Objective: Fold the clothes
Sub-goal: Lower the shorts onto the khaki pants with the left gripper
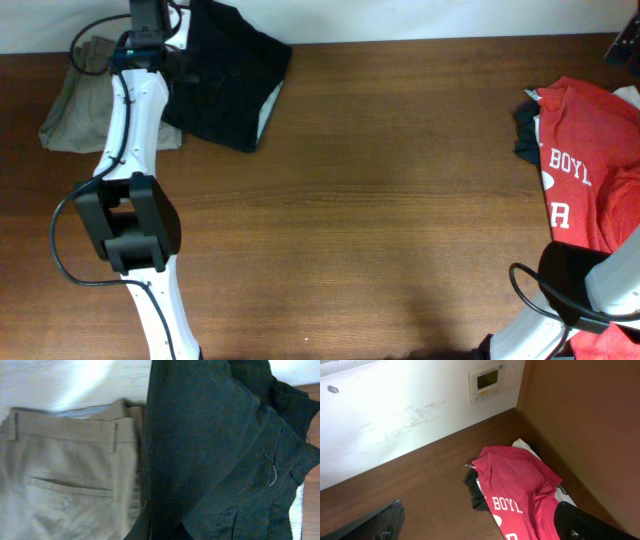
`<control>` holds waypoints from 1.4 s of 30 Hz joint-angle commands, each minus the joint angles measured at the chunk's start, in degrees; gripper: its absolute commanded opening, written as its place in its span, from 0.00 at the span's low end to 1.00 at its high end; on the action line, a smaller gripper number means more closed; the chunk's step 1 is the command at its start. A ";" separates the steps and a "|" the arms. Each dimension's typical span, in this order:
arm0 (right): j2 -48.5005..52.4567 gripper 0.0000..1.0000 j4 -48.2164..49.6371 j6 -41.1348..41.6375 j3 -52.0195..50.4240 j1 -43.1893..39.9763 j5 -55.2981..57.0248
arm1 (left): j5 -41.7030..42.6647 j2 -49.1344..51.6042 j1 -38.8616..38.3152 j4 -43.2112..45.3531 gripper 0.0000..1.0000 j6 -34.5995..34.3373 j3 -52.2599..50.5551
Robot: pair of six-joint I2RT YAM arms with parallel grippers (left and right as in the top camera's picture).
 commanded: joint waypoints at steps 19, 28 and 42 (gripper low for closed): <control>-0.07 0.99 -0.33 0.00 0.02 -0.13 1.11 | -0.87 -2.40 5.92 1.51 0.03 -0.37 4.11; -0.07 0.99 -0.33 0.00 0.02 -0.13 1.11 | -2.49 -2.69 5.92 1.29 0.04 -1.77 4.83; -0.07 0.99 -0.33 0.00 0.02 -0.13 1.11 | -6.58 -4.74 5.92 1.53 0.04 -4.70 4.83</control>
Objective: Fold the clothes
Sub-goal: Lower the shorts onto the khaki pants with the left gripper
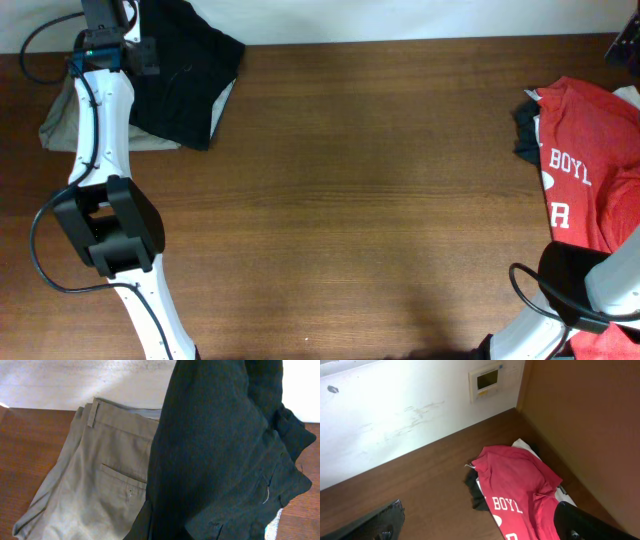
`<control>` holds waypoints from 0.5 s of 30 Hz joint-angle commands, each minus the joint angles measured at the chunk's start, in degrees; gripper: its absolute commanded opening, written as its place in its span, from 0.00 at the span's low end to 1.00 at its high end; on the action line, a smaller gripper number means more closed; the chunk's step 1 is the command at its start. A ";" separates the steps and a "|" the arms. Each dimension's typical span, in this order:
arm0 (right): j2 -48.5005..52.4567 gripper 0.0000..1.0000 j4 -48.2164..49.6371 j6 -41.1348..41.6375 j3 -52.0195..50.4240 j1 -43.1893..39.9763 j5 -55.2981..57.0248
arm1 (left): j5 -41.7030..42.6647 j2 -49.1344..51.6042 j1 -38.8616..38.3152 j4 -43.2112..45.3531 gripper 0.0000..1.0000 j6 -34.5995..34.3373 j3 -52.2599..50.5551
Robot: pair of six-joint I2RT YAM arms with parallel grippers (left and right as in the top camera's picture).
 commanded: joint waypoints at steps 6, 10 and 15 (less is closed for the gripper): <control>-0.07 0.99 -0.33 -0.02 0.02 -0.13 1.11 | -1.51 -6.01 0.11 0.72 0.03 -1.18 2.23; -0.07 0.98 -0.35 -0.02 0.02 -0.13 1.11 | -1.79 -6.10 0.11 0.92 0.04 -1.20 2.51; -0.07 0.99 -0.35 -0.02 0.02 -0.13 1.11 | -6.01 -6.10 0.11 0.98 0.04 -1.86 2.51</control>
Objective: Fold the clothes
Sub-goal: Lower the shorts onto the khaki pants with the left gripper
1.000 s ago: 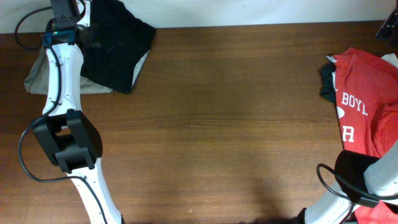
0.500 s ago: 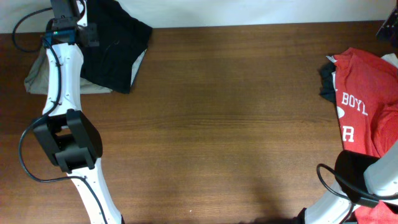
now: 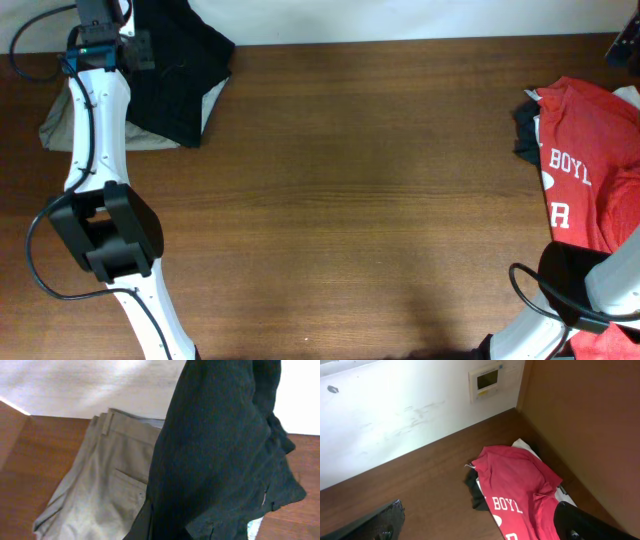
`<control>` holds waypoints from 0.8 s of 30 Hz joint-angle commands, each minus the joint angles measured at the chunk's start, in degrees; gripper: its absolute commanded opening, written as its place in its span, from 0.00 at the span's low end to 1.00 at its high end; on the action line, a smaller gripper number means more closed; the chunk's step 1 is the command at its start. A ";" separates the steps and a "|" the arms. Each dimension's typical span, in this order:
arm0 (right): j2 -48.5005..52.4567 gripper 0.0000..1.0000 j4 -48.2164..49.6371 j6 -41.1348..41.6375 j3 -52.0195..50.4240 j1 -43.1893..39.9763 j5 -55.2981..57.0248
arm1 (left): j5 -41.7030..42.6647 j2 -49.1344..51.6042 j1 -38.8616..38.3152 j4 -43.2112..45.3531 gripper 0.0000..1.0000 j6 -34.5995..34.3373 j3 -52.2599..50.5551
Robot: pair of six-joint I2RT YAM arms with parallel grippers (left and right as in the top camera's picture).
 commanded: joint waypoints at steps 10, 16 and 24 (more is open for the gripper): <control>-0.07 0.99 -0.35 0.04 0.02 -0.13 1.11 | -4.02 -3.02 2.54 3.17 0.08 -2.49 2.43; -0.07 0.99 -0.33 0.02 0.02 -0.13 1.11 | -3.61 -1.33 4.17 6.40 0.08 -2.45 2.43; -0.07 0.99 -0.33 0.02 0.02 -0.13 1.11 | -3.63 3.67 6.25 11.82 0.08 -1.14 2.43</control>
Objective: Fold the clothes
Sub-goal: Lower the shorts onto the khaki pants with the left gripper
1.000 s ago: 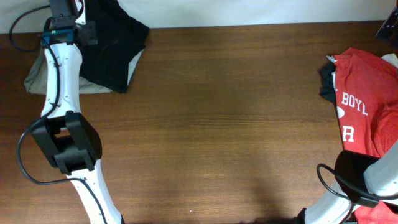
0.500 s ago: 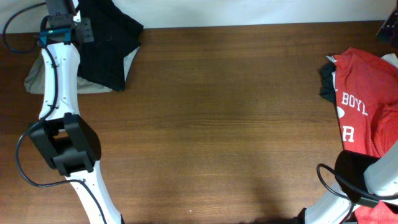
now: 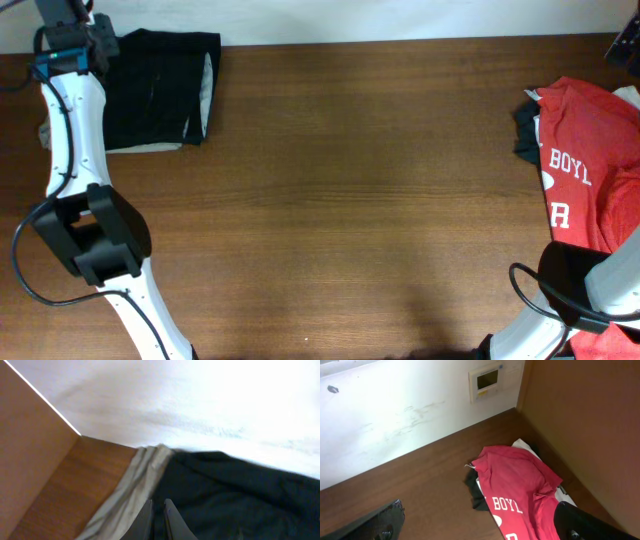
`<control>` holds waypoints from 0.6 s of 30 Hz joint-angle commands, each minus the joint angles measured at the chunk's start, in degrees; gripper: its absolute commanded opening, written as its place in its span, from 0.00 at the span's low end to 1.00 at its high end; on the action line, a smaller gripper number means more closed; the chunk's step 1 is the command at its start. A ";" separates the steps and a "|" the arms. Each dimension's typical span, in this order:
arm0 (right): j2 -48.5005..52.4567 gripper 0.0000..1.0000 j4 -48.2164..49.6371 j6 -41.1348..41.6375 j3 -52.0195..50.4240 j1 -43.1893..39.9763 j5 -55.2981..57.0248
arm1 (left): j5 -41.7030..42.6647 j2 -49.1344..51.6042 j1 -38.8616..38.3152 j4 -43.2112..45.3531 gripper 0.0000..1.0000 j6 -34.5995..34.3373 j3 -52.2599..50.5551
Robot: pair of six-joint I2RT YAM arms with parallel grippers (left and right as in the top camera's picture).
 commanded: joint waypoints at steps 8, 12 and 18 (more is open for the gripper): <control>-0.07 0.99 -0.33 0.00 0.02 -0.13 1.11 | 0.42 4.57 2.32 0.74 0.15 0.28 1.42; -0.07 0.98 -0.35 0.00 0.02 -0.13 1.11 | 2.40 4.70 2.71 -1.97 0.49 0.26 1.42; -0.07 0.99 -0.33 0.00 0.02 -0.13 1.11 | 17.51 4.76 7.96 -7.13 0.72 0.28 1.42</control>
